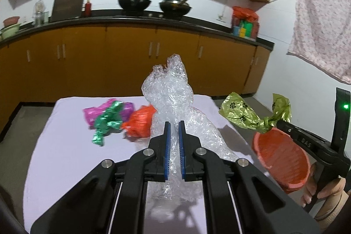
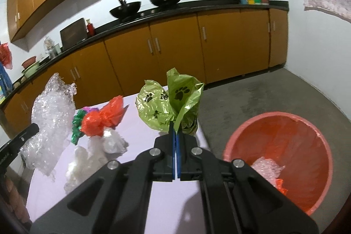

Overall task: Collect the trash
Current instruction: 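Grasp clear bubble wrap with the left tool while the right tool grasps the green paw-print bag, then carry both held items over the wastebasket and open both tools to drop them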

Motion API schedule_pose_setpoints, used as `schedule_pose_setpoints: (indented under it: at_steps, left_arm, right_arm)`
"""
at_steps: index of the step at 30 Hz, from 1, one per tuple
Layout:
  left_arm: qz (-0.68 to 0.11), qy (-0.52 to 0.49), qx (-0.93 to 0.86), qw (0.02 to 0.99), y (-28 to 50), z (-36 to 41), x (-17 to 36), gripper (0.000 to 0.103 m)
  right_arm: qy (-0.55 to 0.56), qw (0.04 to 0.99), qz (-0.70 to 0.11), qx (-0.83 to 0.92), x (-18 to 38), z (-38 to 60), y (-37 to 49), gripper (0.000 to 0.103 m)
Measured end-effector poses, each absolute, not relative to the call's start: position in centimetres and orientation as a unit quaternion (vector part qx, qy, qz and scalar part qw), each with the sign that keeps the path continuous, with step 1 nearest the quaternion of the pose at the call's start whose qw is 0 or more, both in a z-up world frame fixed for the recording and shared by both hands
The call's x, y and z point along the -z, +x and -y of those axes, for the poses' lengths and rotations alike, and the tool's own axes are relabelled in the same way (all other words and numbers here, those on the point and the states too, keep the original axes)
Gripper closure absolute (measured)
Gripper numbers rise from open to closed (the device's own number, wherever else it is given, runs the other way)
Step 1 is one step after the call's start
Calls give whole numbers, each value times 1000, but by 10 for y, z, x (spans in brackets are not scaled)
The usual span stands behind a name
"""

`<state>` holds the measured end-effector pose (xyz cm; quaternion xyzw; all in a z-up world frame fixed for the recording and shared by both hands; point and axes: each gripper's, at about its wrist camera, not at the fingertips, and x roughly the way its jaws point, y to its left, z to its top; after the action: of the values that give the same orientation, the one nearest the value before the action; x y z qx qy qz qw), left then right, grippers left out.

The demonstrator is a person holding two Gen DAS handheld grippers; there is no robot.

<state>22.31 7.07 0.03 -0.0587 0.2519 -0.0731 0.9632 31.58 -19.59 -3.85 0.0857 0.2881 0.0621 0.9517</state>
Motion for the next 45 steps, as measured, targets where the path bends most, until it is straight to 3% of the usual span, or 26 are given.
schedule_pose_setpoints:
  at_steps: [29,45]
  left_arm:
    - [-262,-23,193,945,239,54,5,96]
    - [-295,4,256,921,256,139,34,96]
  right_arm:
    - [114,958,-262,37,37,312,281,100]
    - [135,945,-279,105,65,384,268,100]
